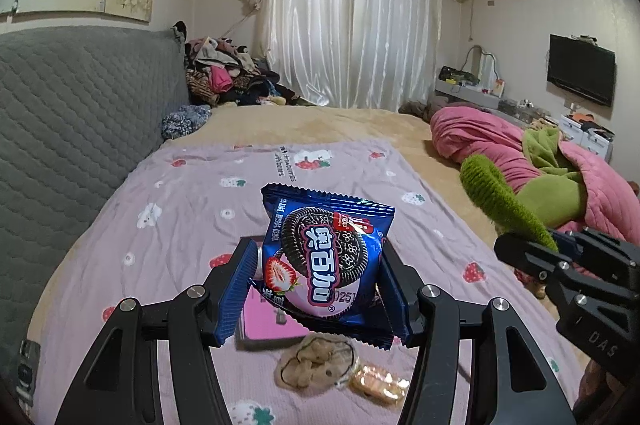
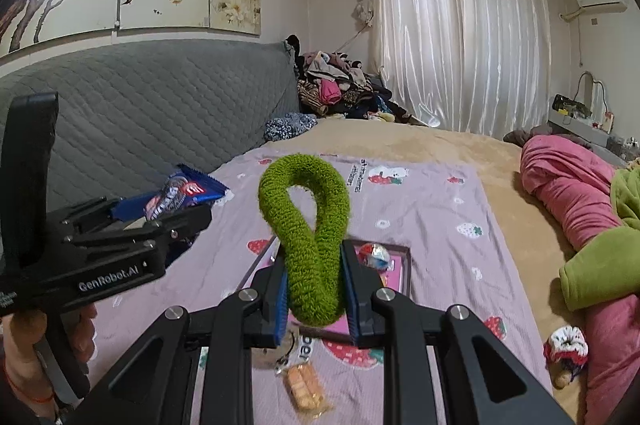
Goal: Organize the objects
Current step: 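Lift the Oreo packet and green ring and carry them over the tray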
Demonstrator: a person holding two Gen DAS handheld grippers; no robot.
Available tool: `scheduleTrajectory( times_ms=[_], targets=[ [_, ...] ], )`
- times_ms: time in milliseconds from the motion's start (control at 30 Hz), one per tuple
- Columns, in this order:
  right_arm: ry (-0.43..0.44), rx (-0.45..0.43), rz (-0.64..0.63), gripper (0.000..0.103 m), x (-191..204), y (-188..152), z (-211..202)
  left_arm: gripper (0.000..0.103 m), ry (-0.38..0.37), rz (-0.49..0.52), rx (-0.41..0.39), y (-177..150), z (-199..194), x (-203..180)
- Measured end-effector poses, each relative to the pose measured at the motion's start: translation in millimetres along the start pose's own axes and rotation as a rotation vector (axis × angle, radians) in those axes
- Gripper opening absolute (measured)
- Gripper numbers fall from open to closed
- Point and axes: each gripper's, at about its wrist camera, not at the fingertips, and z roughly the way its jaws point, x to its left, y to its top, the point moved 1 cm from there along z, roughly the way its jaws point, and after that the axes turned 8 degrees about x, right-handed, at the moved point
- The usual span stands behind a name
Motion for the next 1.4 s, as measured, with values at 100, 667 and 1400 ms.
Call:
scheduleTrajectory(
  times_ms=[100, 667, 1400],
  targets=[
    [-0.01, -0.008, -0.007, 0.023, -2.4, 11.7, 9.4, 0.06, 0.008, 0.001, 0.0, 7.9, 13.3, 3.5],
    [0.025, -0.035, 0.047, 0.023, -22.4, 11.7, 89.6, 0.06, 0.023, -0.003, 0.058, 0.7, 115.4, 29.0],
    [0.103, 0.005, 0.134, 0.023, -40.1, -12.0, 200.3, 0.06, 0.037, -0.049, 0.085, -28.8, 215.5, 67.0]
  ],
)
